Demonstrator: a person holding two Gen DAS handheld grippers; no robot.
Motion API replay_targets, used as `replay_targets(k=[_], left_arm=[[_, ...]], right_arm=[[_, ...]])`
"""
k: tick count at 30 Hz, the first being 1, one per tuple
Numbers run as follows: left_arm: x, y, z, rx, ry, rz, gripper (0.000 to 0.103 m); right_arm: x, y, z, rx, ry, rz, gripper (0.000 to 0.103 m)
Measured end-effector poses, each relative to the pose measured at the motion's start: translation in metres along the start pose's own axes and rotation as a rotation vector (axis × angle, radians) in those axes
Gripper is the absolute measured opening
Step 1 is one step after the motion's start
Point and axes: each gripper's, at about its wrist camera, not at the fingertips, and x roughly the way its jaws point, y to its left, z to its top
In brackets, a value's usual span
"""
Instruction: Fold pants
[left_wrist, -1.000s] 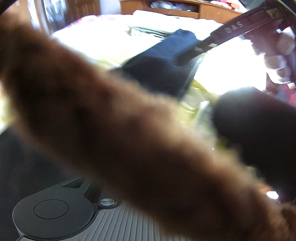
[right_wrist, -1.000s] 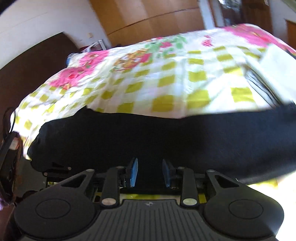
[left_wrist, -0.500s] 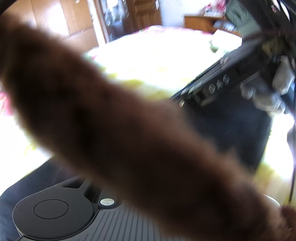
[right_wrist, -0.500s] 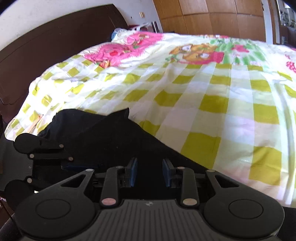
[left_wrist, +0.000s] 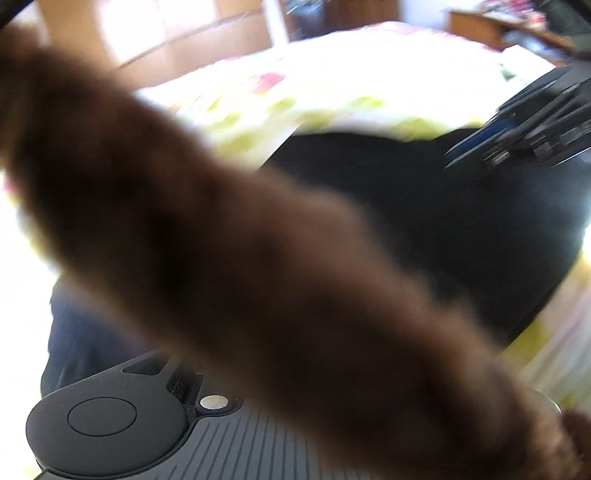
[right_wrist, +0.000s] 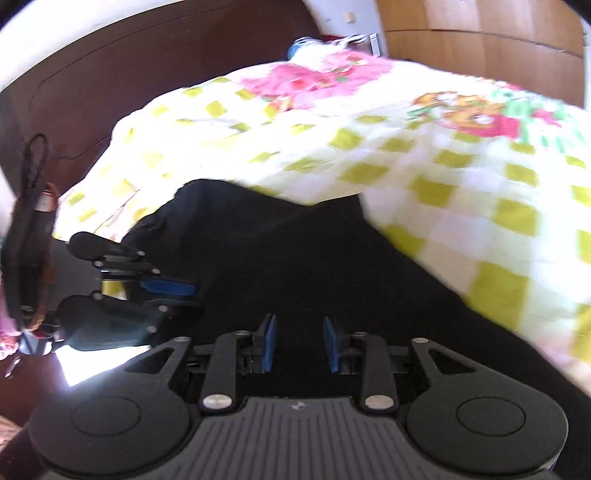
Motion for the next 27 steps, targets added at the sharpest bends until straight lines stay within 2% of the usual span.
replay_targets(k=[2, 3, 4, 6, 8, 10, 12, 13, 14, 16, 19, 21, 27], left_arm=[[-0.009, 0.007, -0.013, -0.025, 0.009, -0.001, 0.023], [-0.015, 0.006, -0.018, -0.01, 0.012, 0.011, 0.023], [-0.019, 0.006, -0.022, -0.002, 0.014, 0.018, 0.023], [-0.026, 0.009, -0.026, -0.019, 0.011, 0.018, 0.023], [-0.033, 0.013, -0.024, -0.017, -0.024, 0.025, 0.023], [-0.038, 0.014, -0.022, -0.022, -0.068, 0.022, 0.023], [-0.031, 0.013, -0.019, -0.027, -0.084, 0.012, 0.023], [-0.025, 0.013, -0.019, -0.026, -0.068, -0.019, 0.023], [-0.019, 0.012, -0.021, -0.021, -0.024, -0.054, 0.023], [-0.018, 0.006, -0.023, 0.004, -0.009, -0.041, 0.022], [-0.034, -0.002, -0.013, 0.019, -0.039, -0.033, 0.021], [-0.046, -0.012, -0.004, 0.025, -0.089, -0.075, 0.021], [-0.033, -0.091, 0.04, 0.167, -0.162, -0.21, 0.023]], right_arm=[[0.022, 0.009, -0.011, 0.045, 0.135, 0.083, 0.043], [0.027, 0.016, -0.018, 0.056, 0.17, 0.115, 0.043], [0.026, 0.026, -0.023, 0.019, 0.178, 0.108, 0.043], [0.015, 0.038, -0.019, -0.054, 0.158, 0.071, 0.043], [0.009, 0.034, -0.008, -0.002, 0.117, 0.088, 0.043], [0.014, 0.029, 0.0, 0.029, 0.084, 0.052, 0.043], [0.03, 0.029, -0.004, 0.044, 0.155, 0.012, 0.043], [0.035, 0.031, -0.013, 0.082, 0.208, 0.039, 0.043], [0.033, 0.034, -0.021, 0.095, 0.219, 0.064, 0.043], [0.017, 0.04, -0.032, 0.089, 0.211, 0.061, 0.043], [-0.025, 0.029, -0.045, 0.208, 0.127, 0.053, 0.042], [-0.058, 0.014, -0.058, 0.265, 0.074, -0.003, 0.042], [-0.16, -0.065, -0.134, 0.543, -0.047, -0.31, 0.042]])
